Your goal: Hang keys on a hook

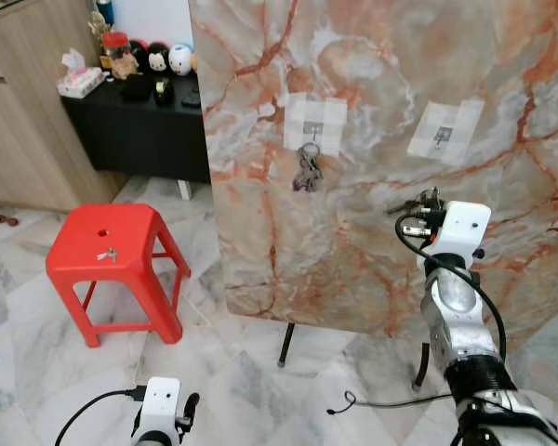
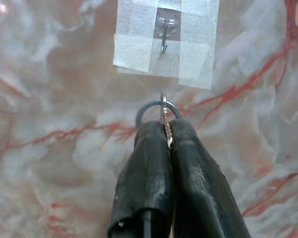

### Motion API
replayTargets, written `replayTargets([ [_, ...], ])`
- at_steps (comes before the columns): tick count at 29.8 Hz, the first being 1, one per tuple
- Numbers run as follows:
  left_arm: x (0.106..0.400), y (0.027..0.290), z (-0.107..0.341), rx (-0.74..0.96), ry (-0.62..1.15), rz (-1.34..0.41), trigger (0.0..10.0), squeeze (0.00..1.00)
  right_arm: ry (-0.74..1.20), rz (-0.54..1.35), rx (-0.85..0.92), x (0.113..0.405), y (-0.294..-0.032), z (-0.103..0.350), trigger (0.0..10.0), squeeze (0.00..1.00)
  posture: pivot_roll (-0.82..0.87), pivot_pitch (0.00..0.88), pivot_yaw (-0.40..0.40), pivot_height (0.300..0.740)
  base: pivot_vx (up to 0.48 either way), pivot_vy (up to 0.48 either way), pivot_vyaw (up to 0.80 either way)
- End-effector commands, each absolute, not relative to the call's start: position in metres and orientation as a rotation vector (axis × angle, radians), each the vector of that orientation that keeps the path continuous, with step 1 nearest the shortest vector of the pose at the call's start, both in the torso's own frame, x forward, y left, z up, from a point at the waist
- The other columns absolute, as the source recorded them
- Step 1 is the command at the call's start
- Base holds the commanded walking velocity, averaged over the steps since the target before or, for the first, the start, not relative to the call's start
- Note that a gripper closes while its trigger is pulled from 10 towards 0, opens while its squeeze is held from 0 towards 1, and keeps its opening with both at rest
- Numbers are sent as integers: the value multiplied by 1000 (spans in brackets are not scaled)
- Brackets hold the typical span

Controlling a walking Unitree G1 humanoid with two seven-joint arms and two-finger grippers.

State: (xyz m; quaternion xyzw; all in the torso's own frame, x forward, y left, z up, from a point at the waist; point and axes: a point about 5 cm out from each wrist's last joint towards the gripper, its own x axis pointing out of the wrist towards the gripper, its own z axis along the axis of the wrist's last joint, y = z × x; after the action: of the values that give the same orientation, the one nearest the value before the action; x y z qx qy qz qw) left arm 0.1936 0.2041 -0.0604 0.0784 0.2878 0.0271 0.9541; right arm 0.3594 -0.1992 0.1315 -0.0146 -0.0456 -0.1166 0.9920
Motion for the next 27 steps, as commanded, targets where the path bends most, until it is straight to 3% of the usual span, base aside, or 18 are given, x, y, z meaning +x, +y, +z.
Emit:
replayTargets([
  [1,193,205,-61,157,592,55,10000,0,-109,-254,-29,364,-203,141,10000,0,-31,57,-51,740,0,0,0],
  [27,194,206,-61,159,596,46,10000,0,-95,-268,-68,396,-205,181,10000,0,-20,58,-42,740,0,0,0],
])
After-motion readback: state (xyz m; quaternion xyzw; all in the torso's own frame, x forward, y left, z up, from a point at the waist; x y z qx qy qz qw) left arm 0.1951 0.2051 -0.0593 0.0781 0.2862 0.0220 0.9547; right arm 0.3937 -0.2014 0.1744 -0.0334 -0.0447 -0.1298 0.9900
